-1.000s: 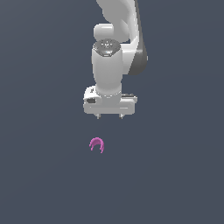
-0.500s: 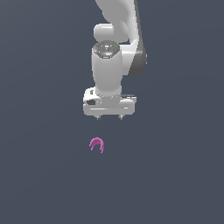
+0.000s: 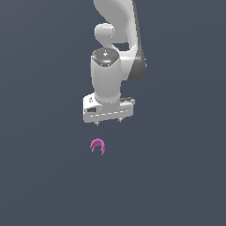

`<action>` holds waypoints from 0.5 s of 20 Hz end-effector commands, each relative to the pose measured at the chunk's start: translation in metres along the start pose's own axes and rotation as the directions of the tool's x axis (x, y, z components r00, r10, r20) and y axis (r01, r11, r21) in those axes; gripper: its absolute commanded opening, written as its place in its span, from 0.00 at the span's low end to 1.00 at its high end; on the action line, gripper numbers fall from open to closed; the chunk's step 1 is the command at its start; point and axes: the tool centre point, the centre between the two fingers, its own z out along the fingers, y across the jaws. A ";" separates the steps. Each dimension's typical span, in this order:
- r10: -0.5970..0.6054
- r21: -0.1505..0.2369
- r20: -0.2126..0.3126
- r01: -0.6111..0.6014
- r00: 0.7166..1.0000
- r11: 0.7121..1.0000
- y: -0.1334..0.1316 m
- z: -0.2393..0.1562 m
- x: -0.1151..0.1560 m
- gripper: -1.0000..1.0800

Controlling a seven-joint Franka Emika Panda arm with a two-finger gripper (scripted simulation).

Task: Pick up the object and move it to a goal position.

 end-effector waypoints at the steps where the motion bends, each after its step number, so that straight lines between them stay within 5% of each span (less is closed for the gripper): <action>1: -0.061 -0.002 0.003 0.061 0.998 0.998 0.003 0.005 0.002 0.96; 10: -0.293 -0.003 0.014 0.293 0.956 0.956 0.016 0.024 0.011 0.96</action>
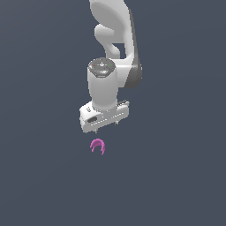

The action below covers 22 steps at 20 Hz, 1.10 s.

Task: Pick up the object and move it to a goal position.

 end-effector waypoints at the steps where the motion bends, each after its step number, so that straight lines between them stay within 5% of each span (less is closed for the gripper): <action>1: -0.067 0.000 0.003 0.067 0.998 0.998 0.004 0.005 0.001 0.96; 11: -0.321 0.004 0.010 0.321 0.947 0.947 0.020 0.027 0.006 0.96; 22: -0.572 0.014 0.009 0.571 0.820 0.821 0.038 0.051 0.009 0.96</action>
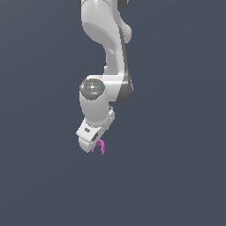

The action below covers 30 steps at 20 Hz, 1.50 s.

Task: Pick up the object and move it to a goal position.

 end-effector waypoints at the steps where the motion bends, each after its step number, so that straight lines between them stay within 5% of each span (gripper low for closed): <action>1: -0.065 0.001 -0.001 0.065 0.998 0.998 0.004 0.005 -0.002 0.96; 14: -0.270 0.006 -0.005 0.270 0.963 0.963 0.016 0.024 -0.007 0.96; 30: -0.291 0.006 -0.006 0.291 0.957 0.957 0.016 0.056 -0.008 0.96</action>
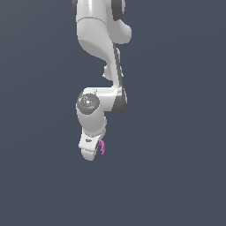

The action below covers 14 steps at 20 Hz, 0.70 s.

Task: Pick up the object and move it to a goal position.

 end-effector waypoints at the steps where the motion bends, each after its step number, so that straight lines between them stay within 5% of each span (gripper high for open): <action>1: -0.002 0.001 0.000 0.001 1.000 1.000 -0.001 0.014 0.000 0.96; 9: -0.002 0.001 0.000 0.002 1.000 1.000 0.000 0.028 0.000 0.96; 10: -0.002 0.001 0.000 0.002 1.000 1.000 0.000 0.028 0.000 0.00; 14: -0.002 0.001 0.000 0.002 1.000 1.000 0.000 0.028 0.000 0.00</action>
